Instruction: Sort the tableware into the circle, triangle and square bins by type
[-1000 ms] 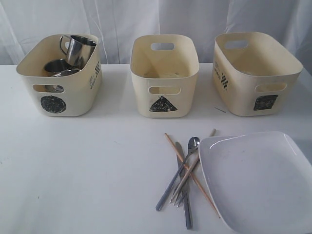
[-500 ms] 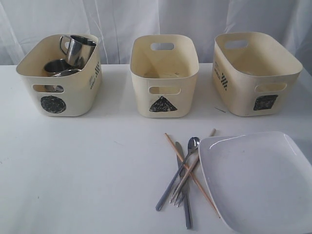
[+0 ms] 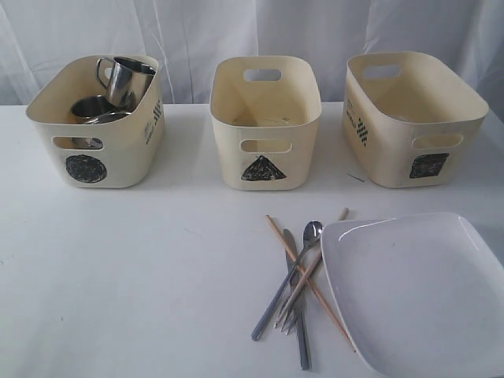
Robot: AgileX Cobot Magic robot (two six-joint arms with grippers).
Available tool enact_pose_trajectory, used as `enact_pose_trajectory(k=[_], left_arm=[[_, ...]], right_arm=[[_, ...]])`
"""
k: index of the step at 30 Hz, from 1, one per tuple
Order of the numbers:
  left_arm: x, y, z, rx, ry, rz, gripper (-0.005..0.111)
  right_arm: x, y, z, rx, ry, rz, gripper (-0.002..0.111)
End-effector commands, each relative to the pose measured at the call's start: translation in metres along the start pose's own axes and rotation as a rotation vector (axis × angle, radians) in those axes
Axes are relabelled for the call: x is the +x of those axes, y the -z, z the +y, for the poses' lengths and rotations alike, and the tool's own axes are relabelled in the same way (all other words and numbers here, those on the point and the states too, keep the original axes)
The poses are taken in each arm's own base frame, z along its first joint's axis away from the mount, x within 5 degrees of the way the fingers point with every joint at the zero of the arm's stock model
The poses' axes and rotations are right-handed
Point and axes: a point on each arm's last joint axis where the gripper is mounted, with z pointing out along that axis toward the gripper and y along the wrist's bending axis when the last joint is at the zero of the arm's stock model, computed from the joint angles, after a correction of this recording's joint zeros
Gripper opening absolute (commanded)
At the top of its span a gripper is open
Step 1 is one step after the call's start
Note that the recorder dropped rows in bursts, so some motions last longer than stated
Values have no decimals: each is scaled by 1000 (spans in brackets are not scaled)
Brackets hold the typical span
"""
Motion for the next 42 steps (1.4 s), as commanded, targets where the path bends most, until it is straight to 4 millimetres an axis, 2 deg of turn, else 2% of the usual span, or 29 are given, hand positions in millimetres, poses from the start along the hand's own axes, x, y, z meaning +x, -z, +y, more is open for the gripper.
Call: enact_pose_trajectory(k=[1,5,10,16,21,25,27,31,36,42], left_arm=[[1,0,0,-1,13,-1,38],[1,0,0,-1,13,-1,38],[1,0,0,-1,13,-1,38],[1,0,0,-1,13,-1,38],[1,0,0,-1,13,-1,38],[1,0,0,-1,13,-1,38],[1,0,0,-1,13,-1,38],[1,0,0,-1,13,-1,38],[1,0,0,-1,13,-1,38],[1,0,0,-1,13,-1,38]], right_arm=[[-3,1,1,-11,-10,-35,0],[0,1,0,-9,-115,-6,0],[5,1,0,5,-394,53,0],[12,1,0,28,-440,128,0],[-8,-1,9,-18,-380,144,4],[-29,-1,18,-51,-315,225,14],[-40,0,23,-77,-229,267,21],[-52,-3,31,-121,-89,398,32],[-48,-17,39,-155,38,658,34],[-36,-41,47,-189,101,944,34]])
